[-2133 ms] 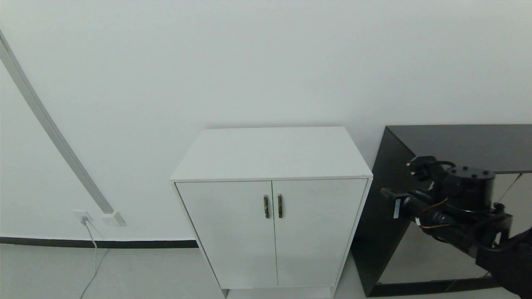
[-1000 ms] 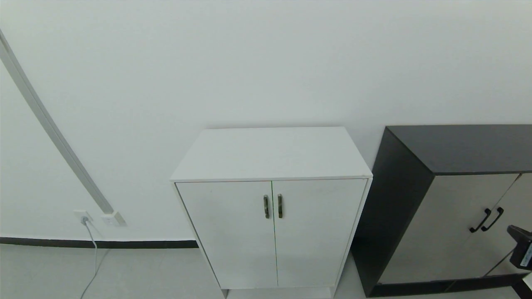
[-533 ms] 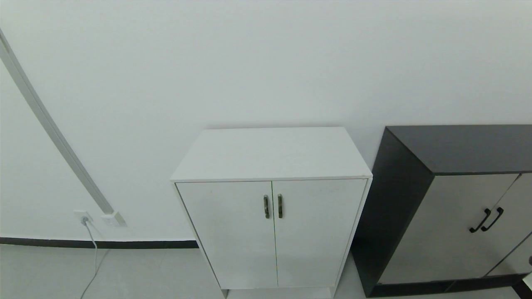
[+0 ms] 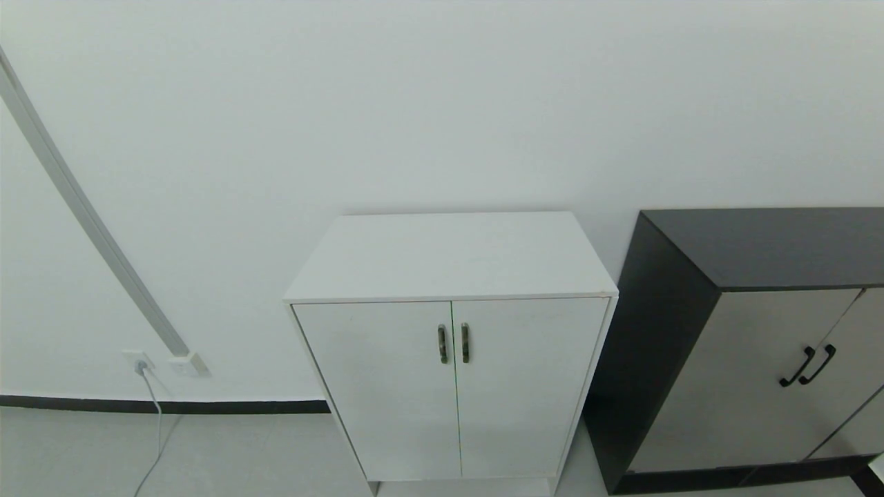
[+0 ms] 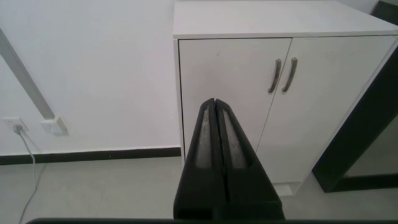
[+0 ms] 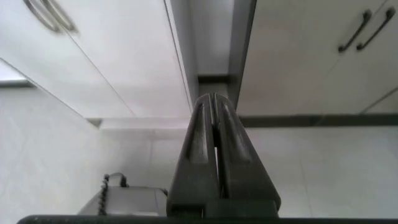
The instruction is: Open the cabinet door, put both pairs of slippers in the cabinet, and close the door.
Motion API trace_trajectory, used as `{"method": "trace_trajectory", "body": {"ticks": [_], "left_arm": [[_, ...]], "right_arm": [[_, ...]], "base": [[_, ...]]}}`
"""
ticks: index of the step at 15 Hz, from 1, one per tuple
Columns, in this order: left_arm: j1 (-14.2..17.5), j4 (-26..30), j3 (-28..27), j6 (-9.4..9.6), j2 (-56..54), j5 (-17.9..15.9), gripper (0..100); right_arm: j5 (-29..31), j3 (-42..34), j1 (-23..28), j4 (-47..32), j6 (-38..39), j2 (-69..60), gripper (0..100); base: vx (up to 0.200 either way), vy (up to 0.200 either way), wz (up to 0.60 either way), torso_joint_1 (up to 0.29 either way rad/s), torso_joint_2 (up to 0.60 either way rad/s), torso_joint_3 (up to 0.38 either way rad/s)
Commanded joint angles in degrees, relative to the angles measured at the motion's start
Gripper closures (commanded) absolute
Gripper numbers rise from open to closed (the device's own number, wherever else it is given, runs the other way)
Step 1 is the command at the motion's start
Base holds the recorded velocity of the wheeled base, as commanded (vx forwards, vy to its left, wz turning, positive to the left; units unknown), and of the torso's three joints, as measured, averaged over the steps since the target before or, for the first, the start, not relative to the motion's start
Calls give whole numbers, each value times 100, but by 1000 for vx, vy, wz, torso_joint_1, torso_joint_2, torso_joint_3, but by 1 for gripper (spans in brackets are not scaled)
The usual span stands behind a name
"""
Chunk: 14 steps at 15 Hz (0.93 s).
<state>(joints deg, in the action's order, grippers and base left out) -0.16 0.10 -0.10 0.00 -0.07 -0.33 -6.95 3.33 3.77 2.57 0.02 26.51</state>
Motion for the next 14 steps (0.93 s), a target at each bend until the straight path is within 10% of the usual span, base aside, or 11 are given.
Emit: {"method": "trace_trajectory", "body": {"ticks": [1,14], "left_arm": [[-2,-1,1,0,7,-2,100],[-2,-1,1,0,7,7,100]], "right_arm": [[-8,-52,-95,-37,-2,-270,100],[387,-333,-262,-248,-152,-1008,100]], "base": [[0,0,0,0,0,0],[0,0,0,0,0,0]]}}
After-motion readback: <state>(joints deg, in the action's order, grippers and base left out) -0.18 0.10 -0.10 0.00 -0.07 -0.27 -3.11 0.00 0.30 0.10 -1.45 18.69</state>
